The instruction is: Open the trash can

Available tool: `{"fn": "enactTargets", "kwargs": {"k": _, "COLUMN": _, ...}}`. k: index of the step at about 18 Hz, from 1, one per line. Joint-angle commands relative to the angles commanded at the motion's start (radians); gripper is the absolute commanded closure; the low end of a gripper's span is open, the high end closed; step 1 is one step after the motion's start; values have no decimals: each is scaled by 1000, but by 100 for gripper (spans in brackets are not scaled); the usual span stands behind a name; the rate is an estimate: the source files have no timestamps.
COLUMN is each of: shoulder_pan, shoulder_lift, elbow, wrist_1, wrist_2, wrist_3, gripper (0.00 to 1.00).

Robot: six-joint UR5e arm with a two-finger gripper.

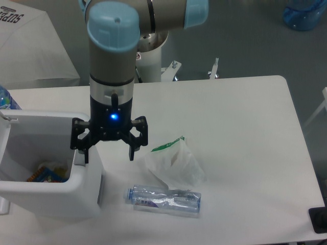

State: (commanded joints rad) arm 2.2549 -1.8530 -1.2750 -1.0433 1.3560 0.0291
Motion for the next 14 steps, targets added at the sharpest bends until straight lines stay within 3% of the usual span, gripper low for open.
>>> {"fn": "enactTargets", "kwargs": {"k": 5, "shoulder_pan": 26, "shoulder_lift": -3, "elbow": 40, "wrist_1": -20, "wrist_2": 144, "wrist_3": 92, "gripper": 0}}
{"fn": "enactTargets", "kwargs": {"k": 8, "shoulder_pan": 57, "shoulder_lift": -2, "elbow": 40, "wrist_1": -63, "wrist_2": 146, "wrist_3": 219, "gripper": 0}}
{"fn": "enactTargets", "kwargs": {"k": 14, "shoulder_pan": 97, "shoulder_lift": -3, "elbow": 32, "wrist_1": -64, "wrist_2": 153, "wrist_3": 287, "gripper": 0}}
